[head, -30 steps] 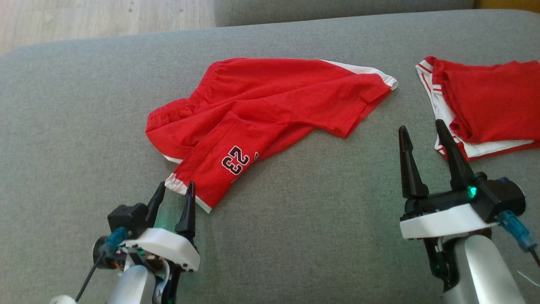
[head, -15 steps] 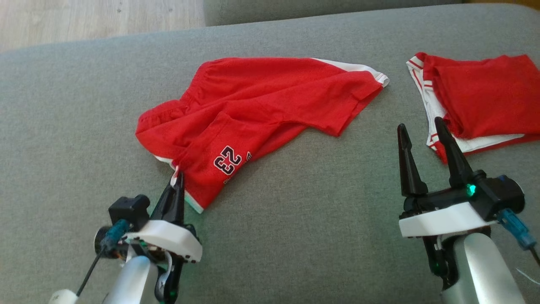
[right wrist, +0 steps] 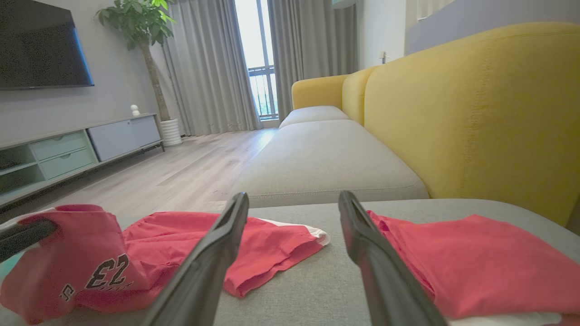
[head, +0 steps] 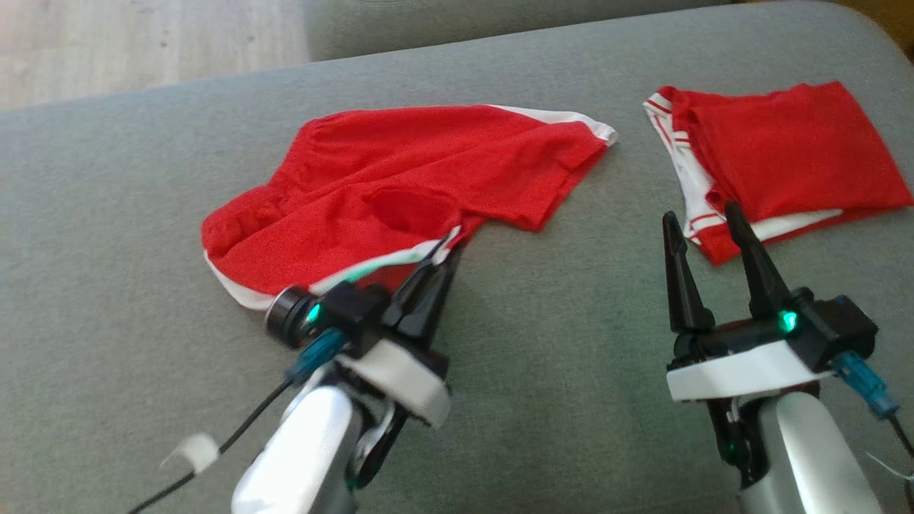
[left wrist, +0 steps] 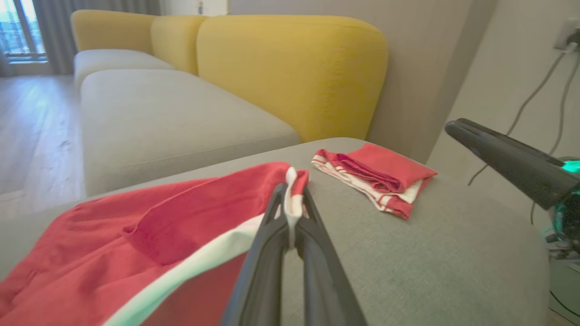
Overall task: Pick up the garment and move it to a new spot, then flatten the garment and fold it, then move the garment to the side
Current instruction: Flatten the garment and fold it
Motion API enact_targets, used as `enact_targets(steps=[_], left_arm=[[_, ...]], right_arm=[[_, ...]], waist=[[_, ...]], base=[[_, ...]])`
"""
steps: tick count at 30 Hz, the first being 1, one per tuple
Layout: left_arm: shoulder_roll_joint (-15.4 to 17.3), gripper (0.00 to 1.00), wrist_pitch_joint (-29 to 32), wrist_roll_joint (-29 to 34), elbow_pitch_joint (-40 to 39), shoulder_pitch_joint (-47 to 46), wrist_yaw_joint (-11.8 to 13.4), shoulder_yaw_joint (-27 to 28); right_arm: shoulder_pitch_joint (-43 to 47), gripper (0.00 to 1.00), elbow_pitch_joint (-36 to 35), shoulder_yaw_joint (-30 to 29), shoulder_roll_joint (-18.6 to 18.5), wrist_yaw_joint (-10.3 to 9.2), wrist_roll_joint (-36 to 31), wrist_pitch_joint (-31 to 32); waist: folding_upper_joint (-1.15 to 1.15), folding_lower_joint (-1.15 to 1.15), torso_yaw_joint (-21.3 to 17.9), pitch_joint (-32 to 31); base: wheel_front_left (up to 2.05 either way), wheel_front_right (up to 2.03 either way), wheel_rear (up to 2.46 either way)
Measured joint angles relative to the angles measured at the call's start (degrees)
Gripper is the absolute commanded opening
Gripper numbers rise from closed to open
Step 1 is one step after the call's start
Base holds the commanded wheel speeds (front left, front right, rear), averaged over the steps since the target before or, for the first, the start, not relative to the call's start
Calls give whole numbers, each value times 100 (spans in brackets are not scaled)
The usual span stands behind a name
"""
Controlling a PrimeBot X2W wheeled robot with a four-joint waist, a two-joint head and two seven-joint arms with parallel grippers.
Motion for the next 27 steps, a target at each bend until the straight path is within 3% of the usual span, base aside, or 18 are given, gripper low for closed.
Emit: enact_targets(steps=[14,15,16,22,27], left_arm=[[-110,0,19,10,1268,-1499,25,-1038],[-111,82,-40,-58,1334,-1537,85,-1141],[-116,100,-138,-144,1365,-1559,145,-1214],[-121,100,-616,-642,1494,-1813,474,-1575],[-133,100,-876,-778,1653,-1954,626,-1564]], right_arm=[[-258,100,174,-42,1,0,221,-140],[-270,100,188,-42,1,0,226,-141],[-275,100,191,-41,1,0,227,-142],[-278,100,226,-11,1,0,229,-181],[-278,100,238,-12,1,0,229,-181]], waist=[[0,0,-611,292],[0,0,-628,306],[0,0,-637,317],[0,0,-583,307],[0,0,-454,270]], base=[[0,0,0],[0,0,0],[0,0,0],[0,0,0],[0,0,0]])
